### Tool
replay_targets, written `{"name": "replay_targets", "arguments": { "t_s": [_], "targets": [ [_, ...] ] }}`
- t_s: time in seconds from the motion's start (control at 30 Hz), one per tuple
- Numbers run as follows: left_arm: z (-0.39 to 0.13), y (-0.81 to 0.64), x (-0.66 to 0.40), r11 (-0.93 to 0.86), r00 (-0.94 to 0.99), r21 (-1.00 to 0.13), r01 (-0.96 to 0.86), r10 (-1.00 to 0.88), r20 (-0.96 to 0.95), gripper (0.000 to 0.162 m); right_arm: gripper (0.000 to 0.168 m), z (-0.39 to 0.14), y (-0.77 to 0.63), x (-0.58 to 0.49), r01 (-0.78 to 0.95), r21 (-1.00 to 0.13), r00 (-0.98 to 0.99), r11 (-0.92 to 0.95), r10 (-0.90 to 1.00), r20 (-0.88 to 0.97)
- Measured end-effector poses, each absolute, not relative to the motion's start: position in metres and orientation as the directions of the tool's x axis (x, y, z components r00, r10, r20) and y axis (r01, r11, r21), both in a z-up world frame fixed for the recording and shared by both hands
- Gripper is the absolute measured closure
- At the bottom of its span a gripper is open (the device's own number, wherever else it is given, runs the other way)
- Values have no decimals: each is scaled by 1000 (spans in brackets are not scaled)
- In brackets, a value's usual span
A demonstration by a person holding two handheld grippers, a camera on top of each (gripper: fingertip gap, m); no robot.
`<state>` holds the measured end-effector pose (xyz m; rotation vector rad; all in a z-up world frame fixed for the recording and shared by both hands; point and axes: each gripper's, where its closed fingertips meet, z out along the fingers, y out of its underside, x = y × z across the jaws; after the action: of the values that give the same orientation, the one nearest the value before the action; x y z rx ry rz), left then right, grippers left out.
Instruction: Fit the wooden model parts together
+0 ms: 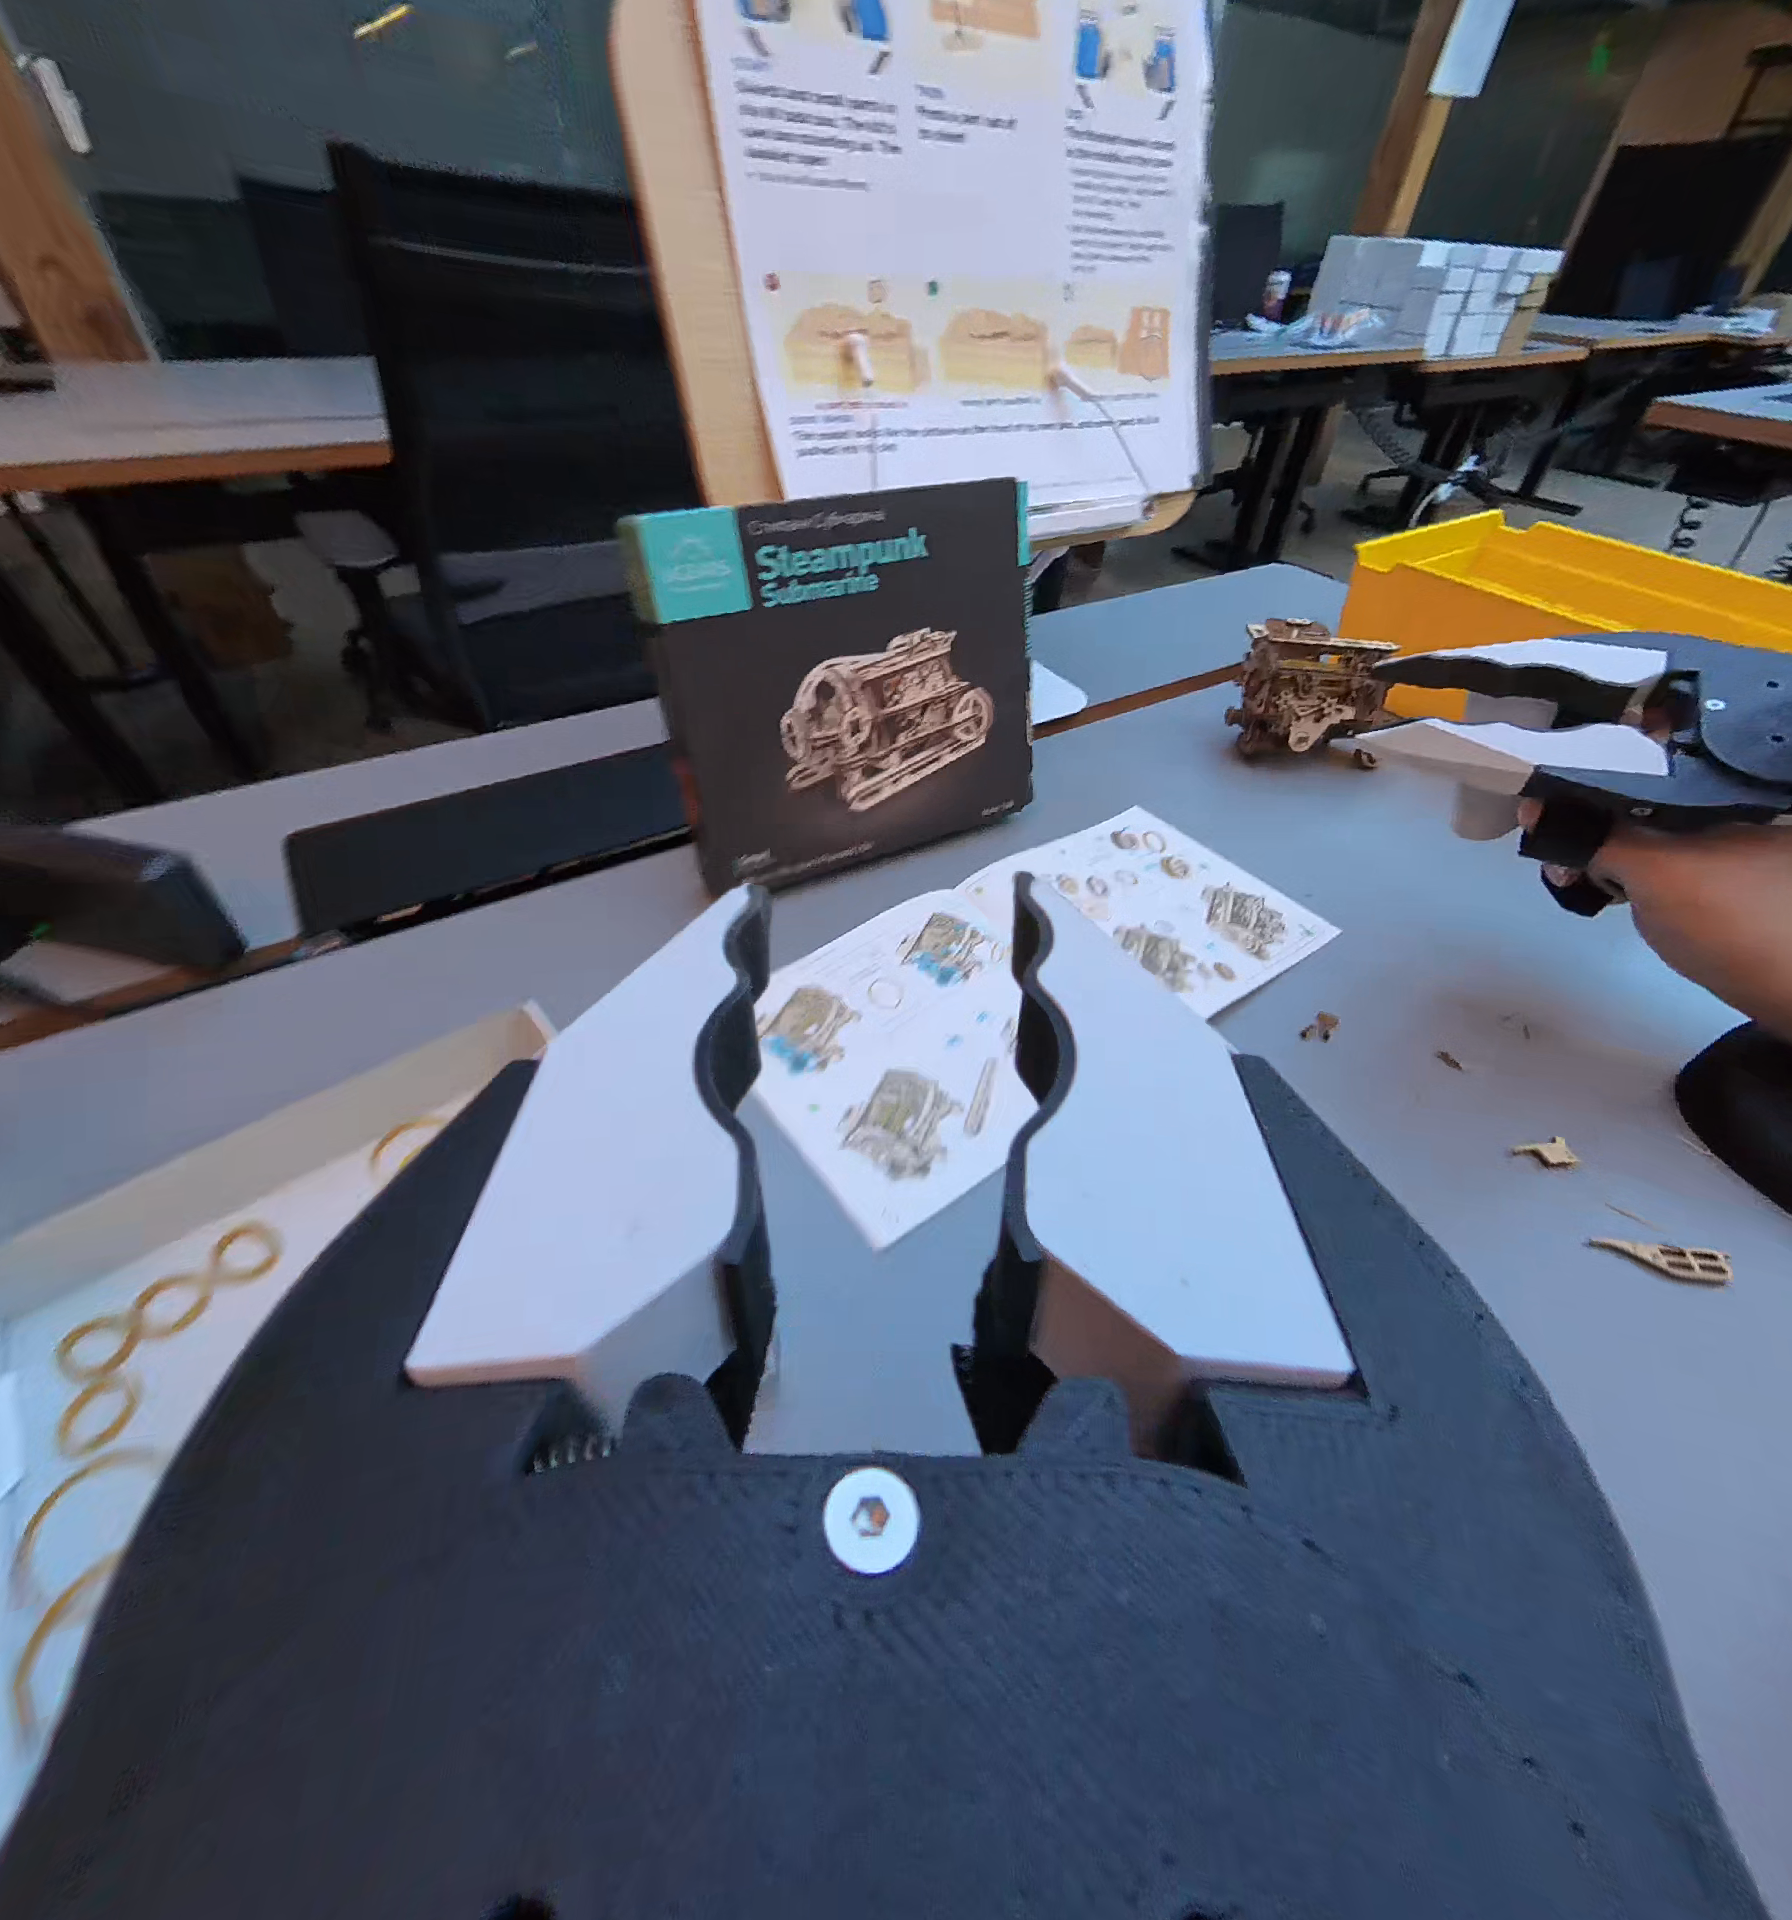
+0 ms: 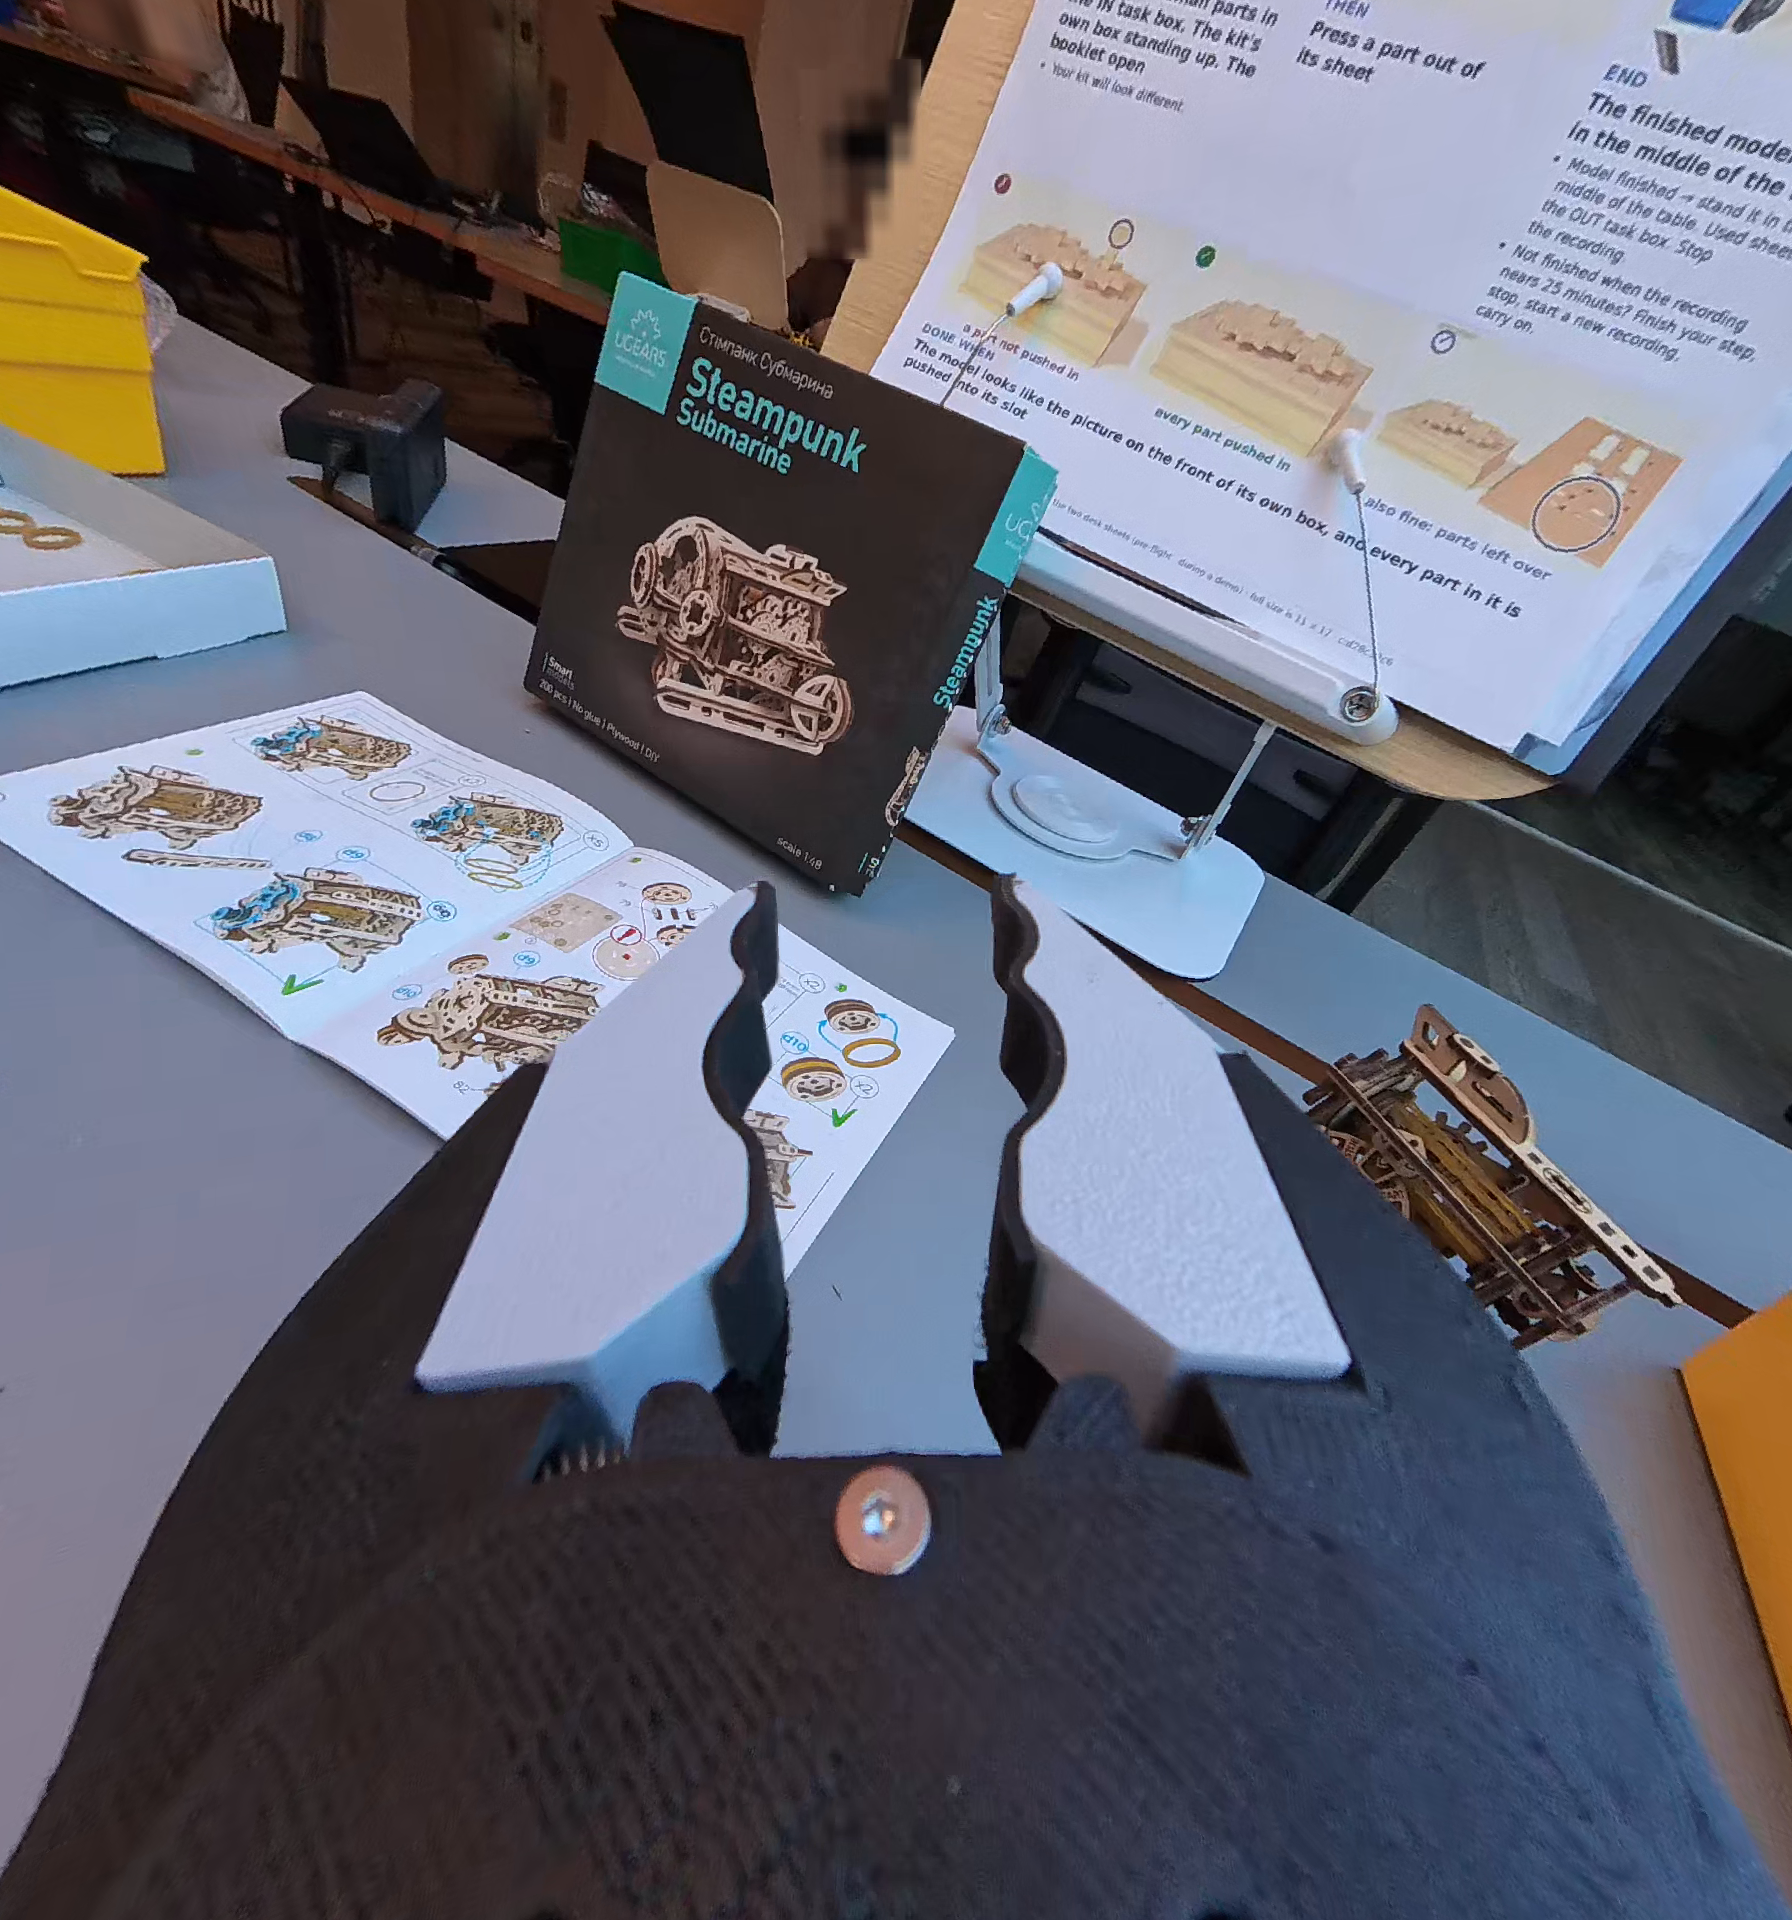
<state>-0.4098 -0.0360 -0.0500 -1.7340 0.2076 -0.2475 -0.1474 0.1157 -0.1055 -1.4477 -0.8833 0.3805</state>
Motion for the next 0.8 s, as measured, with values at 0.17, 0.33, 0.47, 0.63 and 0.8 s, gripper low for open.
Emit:
{"name": "replay_targets", "arguments": {
  "t_s": [0.17, 0.33, 0.47, 0.63, 0.8],
  "targets": [
    [-66, -141, -512, -278, 998, -959, 54, -2, 57, 115, 115, -109, 72, -189, 269, -956, 407, 116, 886, 222],
    [-118, -259, -603, -401, 942, -901, 164, 334, 23, 109, 122, -104, -82, -295, 250, -957, -147, 145, 983, 111],
    [-159, -299, -634, -431, 910, -867, 248, 411, 55, 109, 121, -119, -172, -406, 360, -878, -436, 316, 889, 141],
    [-194, -314, -634, -414, 898, -841, 349, 405, 173, 110, 133, -141, -210, -549, 391, -829, -456, 400, 866, 203],
    [-221, -328, -635, -488, 921, -822, 294, 375, 107, 109, 136, -184, -240, -618, 508, -754, -488, 416, 861, 146]
  ]
}}
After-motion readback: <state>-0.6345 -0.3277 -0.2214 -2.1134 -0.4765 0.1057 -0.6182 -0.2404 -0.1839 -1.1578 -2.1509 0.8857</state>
